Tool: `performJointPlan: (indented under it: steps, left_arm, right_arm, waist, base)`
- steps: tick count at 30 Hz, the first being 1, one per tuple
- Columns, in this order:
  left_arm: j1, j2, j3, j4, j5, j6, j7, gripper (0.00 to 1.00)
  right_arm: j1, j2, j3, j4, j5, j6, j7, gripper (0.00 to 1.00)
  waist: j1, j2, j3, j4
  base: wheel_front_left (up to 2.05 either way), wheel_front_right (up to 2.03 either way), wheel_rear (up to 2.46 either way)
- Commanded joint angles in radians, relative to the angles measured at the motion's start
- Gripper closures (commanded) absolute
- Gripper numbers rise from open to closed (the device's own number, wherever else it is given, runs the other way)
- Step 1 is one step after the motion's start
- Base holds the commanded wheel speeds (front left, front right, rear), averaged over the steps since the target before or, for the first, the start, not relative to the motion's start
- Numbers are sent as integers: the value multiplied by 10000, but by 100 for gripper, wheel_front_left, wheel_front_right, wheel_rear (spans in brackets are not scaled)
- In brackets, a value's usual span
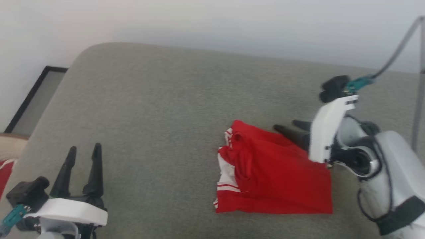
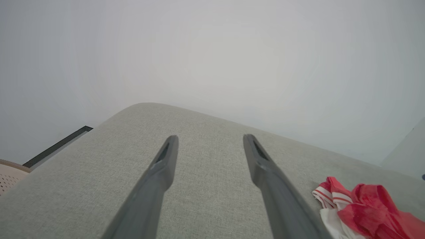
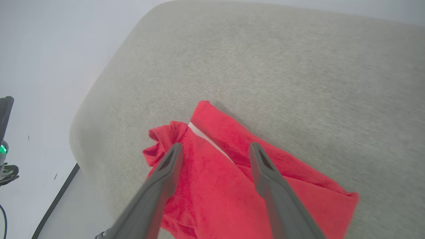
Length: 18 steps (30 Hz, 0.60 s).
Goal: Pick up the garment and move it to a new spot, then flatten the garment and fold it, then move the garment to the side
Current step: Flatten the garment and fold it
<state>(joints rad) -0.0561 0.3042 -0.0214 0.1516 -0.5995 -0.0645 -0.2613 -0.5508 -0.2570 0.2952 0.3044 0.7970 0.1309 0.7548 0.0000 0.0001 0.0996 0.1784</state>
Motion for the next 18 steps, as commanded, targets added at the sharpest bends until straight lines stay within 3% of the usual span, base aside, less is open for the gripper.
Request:
performJointPlan:
  steps: [1, 13, 18]
  left_arm:
    - [146, 39, 91, -59, 10, 57, -42, 0]
    - [851, 398, 558, -415, 18, 274, -42, 0]
    - [1187, 527, 697, -475, -35, 276, -31, 0]
  right_arm:
    - [193, -134, -70, -79, -6, -5, -191, 0]
    - [1377, -1140, -1039, -730, -436, -5, -2692, 0]
    - [2036, -1281, -1408, -570, -924, -5, -3934, 0]
  waist:
    - [0, -1, -95, -276]
    - [0, -1, -502, -1619]
    - [0, -1, -688, -2044]
  base:
    - [0, 0, 0]
    - [0, 0, 0]
    - [0, 0, 0]
